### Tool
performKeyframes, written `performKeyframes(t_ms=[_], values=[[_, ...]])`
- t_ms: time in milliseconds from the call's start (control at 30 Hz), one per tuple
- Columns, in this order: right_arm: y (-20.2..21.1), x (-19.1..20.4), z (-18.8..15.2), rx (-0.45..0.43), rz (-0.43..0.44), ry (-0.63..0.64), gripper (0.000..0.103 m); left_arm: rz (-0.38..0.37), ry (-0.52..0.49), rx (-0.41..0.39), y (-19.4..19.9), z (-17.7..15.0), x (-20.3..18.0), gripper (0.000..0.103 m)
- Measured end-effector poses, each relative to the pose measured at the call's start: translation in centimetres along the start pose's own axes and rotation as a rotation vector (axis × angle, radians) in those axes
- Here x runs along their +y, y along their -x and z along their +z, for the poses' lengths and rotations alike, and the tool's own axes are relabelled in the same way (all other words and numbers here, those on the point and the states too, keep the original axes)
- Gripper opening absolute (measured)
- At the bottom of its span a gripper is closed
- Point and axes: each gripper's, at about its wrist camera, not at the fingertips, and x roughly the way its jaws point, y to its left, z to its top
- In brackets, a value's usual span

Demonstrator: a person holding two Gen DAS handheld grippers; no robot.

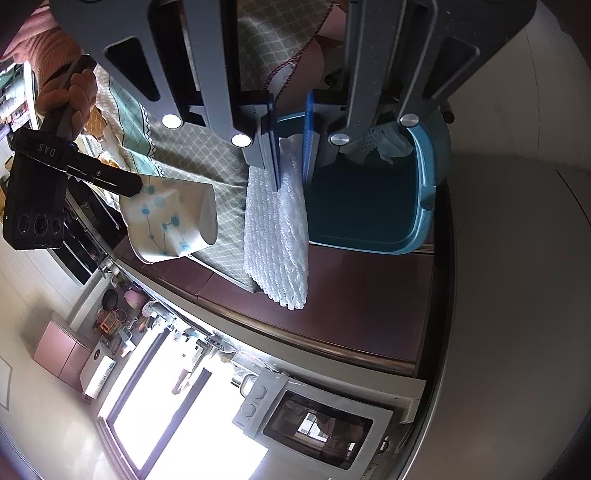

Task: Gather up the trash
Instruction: 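Carry the foam net and cup to the teal bin and open both grippers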

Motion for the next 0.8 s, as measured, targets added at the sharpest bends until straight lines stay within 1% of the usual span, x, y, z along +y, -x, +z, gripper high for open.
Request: performKeyframes(t_ms=[233,433,800], values=[[-2.9,0.6,0.8,0.052,-0.015,0.016,0.002,0.046,0.031,0.014,-1.3,-0.5,2.0,0.011],[-5.2,0.8,1.0,0.102,-0.037,0.020,0.002,0.062,0.057,0.035,-2.9,-0.8,3.2,0.011],[-9.4,-0.6,1.2,0.189,-0.090,0.000,0.002,0.087,0.088,0.075,-6.3,-1.3,4.9,0.012]])
